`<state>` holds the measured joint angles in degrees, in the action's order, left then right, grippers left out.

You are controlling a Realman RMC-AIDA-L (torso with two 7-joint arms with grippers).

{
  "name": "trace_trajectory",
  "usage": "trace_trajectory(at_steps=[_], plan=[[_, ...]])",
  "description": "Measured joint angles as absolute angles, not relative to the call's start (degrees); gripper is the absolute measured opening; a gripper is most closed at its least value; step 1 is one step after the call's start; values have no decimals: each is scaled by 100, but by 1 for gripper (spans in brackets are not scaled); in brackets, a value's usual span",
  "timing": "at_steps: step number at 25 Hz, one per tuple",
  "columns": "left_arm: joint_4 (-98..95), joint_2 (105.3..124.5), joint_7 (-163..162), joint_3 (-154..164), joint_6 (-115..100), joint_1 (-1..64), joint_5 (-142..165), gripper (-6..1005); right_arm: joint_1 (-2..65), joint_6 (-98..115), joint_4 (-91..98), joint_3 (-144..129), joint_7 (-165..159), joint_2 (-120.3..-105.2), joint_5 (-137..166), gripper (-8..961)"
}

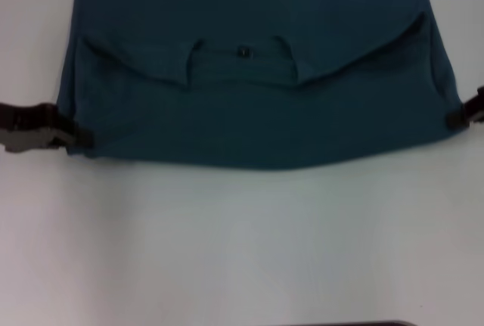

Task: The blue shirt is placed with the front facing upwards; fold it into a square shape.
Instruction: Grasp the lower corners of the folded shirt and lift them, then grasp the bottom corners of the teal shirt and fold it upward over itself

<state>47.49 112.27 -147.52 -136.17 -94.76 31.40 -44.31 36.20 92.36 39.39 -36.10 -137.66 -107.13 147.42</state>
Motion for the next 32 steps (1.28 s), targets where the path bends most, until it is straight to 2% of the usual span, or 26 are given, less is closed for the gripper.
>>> trace_trajectory(at_steps=[6, 11, 21, 27, 32], plan=[[5229, 11364, -14750, -13613, -10218, 2804, -4422, 61, 3564, 9948, 4041, -3622, -13767, -10832, 15049, 10], [5614, 11497, -14748, -13661, -10714, 2465, -4245, 61, 3392, 10482, 4568, -3638, -13762, -11075, 15517, 18], [5645, 11597, -14561, -13634, -11235, 2198, -3704, 60, 3283, 10942, 4700, -3765, -13609, -11416, 16253, 33], [5618, 11626, -14426, -13628, -11407, 2096, -3473, 60, 3194, 11185, 4795, -3746, -13583, -11433, 16254, 42], [5602, 11636, -14347, -13599, -11438, 2085, -3448, 60, 3214, 11227, 4852, -3728, -13534, -11380, 16225, 50]])
